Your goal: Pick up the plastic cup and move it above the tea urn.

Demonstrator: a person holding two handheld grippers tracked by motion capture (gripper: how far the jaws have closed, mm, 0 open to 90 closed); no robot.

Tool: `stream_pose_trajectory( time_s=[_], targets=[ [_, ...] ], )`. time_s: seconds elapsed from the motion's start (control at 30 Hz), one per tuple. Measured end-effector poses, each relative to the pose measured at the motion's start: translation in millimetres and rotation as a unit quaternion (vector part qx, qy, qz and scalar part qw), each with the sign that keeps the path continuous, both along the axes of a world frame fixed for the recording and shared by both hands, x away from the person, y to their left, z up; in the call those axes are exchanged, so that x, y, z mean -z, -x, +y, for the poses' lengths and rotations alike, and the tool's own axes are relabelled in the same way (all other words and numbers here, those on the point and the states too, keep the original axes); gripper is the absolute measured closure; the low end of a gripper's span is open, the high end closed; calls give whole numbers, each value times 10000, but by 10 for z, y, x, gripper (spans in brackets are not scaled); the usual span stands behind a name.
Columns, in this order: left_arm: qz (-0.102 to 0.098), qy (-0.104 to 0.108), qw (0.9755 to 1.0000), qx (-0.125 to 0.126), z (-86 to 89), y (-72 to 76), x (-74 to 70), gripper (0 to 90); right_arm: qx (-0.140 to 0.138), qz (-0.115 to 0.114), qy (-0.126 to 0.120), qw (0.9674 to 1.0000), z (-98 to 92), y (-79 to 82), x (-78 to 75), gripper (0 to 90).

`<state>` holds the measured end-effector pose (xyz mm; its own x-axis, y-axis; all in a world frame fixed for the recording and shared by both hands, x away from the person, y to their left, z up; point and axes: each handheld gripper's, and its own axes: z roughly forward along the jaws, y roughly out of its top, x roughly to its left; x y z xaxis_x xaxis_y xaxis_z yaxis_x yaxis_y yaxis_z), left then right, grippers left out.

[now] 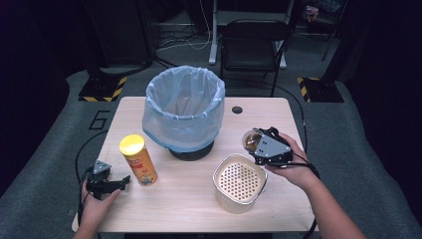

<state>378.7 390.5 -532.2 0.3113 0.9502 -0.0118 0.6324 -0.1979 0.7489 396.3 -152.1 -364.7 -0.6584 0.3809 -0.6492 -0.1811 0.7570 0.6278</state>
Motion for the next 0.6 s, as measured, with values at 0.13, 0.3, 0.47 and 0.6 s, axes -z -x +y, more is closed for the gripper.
stream_pose_trajectory(
  time_s=[0.13,0.3,0.47,0.6],
  targets=[
    [0,-1,10000,0,0,0,0,107,-13,-286,325,9991,36,68,5,360],
    [7,48,10000,-20,-7,2,3,107,70,-911,893,9918,122,227,40,366],
    [14,47,10000,-19,-7,3,3,107,224,-1951,2233,9548,255,395,203,369],
    [6,36,10000,-12,-5,1,2,107,31,-2288,2983,9266,338,458,312,369]
  ],
)
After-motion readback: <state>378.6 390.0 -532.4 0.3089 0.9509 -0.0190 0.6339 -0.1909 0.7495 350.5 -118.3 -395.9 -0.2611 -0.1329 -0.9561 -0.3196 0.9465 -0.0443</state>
